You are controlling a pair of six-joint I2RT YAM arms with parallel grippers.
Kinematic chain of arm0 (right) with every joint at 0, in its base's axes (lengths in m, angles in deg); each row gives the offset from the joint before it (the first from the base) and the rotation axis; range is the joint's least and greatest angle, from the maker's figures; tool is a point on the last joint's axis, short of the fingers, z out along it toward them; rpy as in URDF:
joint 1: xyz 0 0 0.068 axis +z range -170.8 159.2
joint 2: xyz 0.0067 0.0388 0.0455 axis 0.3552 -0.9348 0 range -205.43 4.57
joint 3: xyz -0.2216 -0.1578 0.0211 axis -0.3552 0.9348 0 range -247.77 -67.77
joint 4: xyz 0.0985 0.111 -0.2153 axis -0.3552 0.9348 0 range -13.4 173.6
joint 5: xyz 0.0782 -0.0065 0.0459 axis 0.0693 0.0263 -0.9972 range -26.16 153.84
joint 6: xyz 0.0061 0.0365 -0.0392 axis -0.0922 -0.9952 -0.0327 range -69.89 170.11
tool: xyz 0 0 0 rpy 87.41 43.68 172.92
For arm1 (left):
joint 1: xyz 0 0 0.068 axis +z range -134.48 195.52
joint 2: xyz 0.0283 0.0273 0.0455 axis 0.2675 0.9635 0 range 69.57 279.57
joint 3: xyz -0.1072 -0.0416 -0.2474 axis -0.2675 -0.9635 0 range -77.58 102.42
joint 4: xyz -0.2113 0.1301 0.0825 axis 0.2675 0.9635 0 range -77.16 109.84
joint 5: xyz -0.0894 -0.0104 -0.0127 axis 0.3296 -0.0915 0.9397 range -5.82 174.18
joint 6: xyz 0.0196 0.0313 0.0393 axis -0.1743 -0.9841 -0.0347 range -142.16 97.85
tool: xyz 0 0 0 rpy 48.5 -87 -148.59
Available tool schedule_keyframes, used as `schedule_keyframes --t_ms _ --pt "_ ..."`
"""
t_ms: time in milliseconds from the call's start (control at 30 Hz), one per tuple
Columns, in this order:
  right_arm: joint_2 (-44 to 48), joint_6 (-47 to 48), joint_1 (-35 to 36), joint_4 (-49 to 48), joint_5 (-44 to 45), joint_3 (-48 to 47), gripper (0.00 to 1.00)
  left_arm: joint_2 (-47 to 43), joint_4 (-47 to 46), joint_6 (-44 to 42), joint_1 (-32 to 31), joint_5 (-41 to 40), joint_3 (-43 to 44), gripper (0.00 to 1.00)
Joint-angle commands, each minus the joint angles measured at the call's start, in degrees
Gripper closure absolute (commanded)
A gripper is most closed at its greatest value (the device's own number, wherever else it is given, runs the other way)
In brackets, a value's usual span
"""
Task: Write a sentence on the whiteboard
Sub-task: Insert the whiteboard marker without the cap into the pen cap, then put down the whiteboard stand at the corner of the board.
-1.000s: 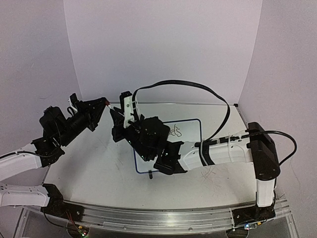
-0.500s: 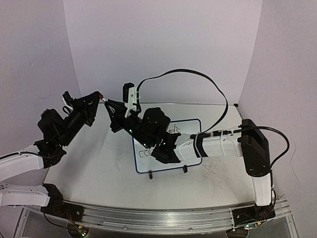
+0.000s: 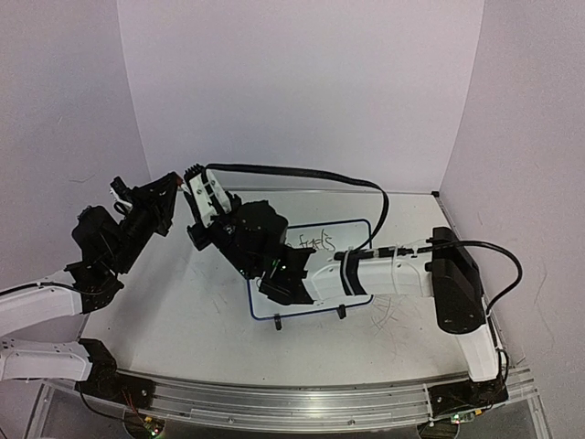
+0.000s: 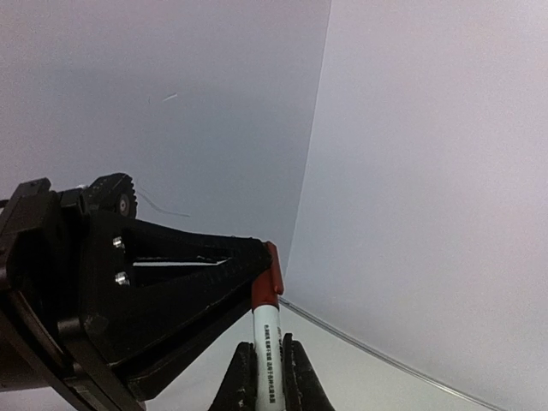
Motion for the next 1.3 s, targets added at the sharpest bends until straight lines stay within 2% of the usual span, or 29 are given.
schedule_keyframes --t_ms 0,100,233,267,333,433,500,600,700,800,900,967,1100,1267 --pt "-0.03 2.91 -3.82 0.91 2.31 -1.9 1.0 0.82 2.41 -0.34 -5.43 18.09 -0.66 1.0" --pt "5.08 -12.32 -6.13 0.04 -7.76 3.5 1.0 0.73 2.43 -0.71 -5.51 17.62 -0.55 1.0" --pt "8.89 -15.75 -6.07 -1.48 -10.12 7.34 1.0 -0.08 2.44 -2.22 -5.52 17.38 0.11 0.98" --pt "10.17 -15.51 -6.08 -1.59 -9.27 8.9 1.0 -0.34 2.58 -3.04 -5.52 17.19 0.44 0.91" --pt "13.32 -14.92 -6.17 -2.12 -7.11 12.57 1.0 -1.06 2.98 -4.89 -5.5 16.61 0.92 0.7" --pt "18.8 -13.77 -6.31 -2.51 -4.63 19.46 1.0 -2.38 4.23 -7.43 -5.42 15.27 1.18 0.49" --pt "23.29 -13.2 -6.7 -2.6 -3.16 24.21 1.0 -3.15 5.06 -9.59 -5.42 14.78 1.43 0.38" --pt "31.53 -13.37 -8.55 -1.22 0.25 33.31 1.0 -4.86 8.11 -13.08 -5.38 14.21 2.43 0.27" --pt "41.26 -15.66 -12.96 6.61 4.3 40.15 1.0 -6.95 12.8 -16.56 -5.34 12.23 3.47 0.25" --pt "49.78 -22.26 -20.48 18.33 5.44 47.66 1.0 -8.51 16.93 -20.6 -5.24 11.1 5.31 0.25" --pt "57.77 -28.32 -30.07 25.12 0.4 56.0 1.0 -8.35 20.62 -24.11 -5.25 10.55 7.66 0.25" --pt "61.08 -32.54 -37.86 27.48 -6.0 61.29 1.0 -7.9 22.05 -25.6 -5.25 10.13 8.82 0.25" --pt "61.9 -40.52 -51.05 22.92 -21.04 70.84 1.0 -5.97 22.67 -26.45 -5.25 10.67 9.9 0.26" --pt "57.62 -46.3 -57.48 14.41 -25.21 78.55 1.0 -4.32 22.84 -25.27 -5.25 13.27 10.19 0.26"
